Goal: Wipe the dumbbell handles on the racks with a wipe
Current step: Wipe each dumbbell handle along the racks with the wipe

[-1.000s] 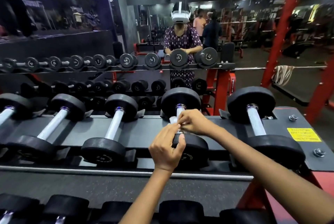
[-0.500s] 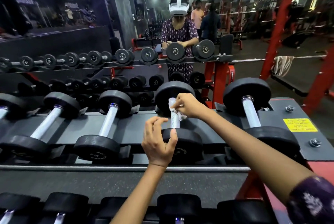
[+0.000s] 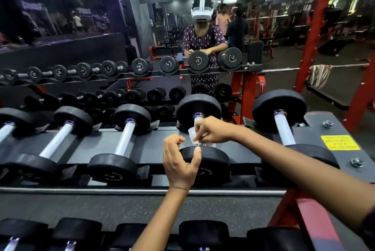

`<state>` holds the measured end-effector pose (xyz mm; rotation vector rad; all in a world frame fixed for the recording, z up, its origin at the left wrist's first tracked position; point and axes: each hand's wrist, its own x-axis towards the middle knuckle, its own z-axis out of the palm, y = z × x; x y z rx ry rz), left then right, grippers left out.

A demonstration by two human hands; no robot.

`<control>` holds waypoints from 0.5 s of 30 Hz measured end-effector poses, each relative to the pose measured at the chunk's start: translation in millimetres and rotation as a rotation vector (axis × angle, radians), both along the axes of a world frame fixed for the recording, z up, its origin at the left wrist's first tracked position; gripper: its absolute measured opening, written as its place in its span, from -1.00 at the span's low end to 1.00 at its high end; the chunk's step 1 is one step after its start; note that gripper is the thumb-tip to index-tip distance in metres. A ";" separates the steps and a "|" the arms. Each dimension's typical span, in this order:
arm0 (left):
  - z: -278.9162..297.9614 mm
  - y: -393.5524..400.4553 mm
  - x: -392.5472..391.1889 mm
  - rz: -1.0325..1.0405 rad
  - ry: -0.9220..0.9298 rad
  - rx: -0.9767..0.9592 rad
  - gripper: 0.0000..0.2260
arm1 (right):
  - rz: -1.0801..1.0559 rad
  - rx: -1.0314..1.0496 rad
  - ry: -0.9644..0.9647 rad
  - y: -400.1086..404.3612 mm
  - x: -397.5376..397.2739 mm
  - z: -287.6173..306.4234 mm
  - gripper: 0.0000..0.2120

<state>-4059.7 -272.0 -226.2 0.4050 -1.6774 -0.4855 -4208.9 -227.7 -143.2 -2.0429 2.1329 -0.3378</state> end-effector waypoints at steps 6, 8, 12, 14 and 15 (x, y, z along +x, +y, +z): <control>0.4 -0.7 2.0 -0.027 -0.075 0.057 -0.58 | -0.169 -0.156 -0.041 -14.3 -16.9 5.4 -0.79; 1.8 -1.9 4.9 -0.075 -0.121 0.111 -0.52 | -0.128 -0.183 -0.030 -11.6 -11.3 0.8 -0.81; 7.7 -2.7 11.6 -0.138 -0.255 0.176 -0.45 | -0.018 -0.053 -0.060 1.8 -1.6 -1.9 -0.78; 10.7 -0.2 13.8 -0.111 -0.324 0.147 -0.45 | -0.101 -0.118 -0.086 -3.1 -8.4 -0.2 -0.78; 12.2 0.7 15.1 -0.108 -0.353 0.138 -0.44 | -0.150 -0.155 -0.089 -6.1 -10.1 0.8 -0.78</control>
